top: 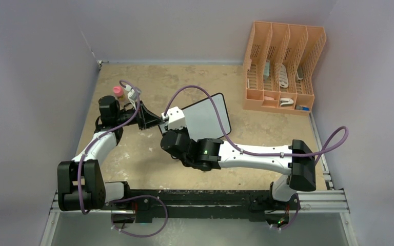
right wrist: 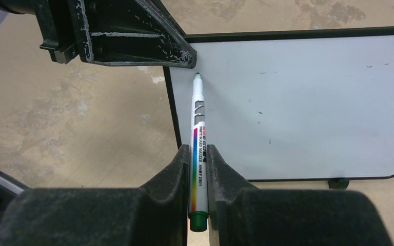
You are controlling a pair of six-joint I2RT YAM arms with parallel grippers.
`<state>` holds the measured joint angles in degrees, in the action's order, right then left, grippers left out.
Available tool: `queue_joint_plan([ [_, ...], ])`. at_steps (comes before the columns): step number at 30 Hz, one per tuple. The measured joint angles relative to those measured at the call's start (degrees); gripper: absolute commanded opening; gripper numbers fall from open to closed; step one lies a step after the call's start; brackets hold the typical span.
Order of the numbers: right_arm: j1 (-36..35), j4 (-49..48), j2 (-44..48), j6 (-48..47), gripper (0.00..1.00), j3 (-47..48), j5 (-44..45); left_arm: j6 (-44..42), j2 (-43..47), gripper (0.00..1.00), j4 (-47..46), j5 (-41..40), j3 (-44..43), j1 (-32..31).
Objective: Write a sentence on the whiteboard
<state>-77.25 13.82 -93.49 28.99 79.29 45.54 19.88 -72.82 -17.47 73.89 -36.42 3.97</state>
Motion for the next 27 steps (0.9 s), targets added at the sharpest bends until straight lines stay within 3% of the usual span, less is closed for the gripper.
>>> queue_joint_plan([
  [27, -0.09, 2.60, -1.01, 1.27, 0.00, 0.55, 0.00, -0.22, 0.09, 0.00, 0.33, -0.44, 0.00, -0.04],
])
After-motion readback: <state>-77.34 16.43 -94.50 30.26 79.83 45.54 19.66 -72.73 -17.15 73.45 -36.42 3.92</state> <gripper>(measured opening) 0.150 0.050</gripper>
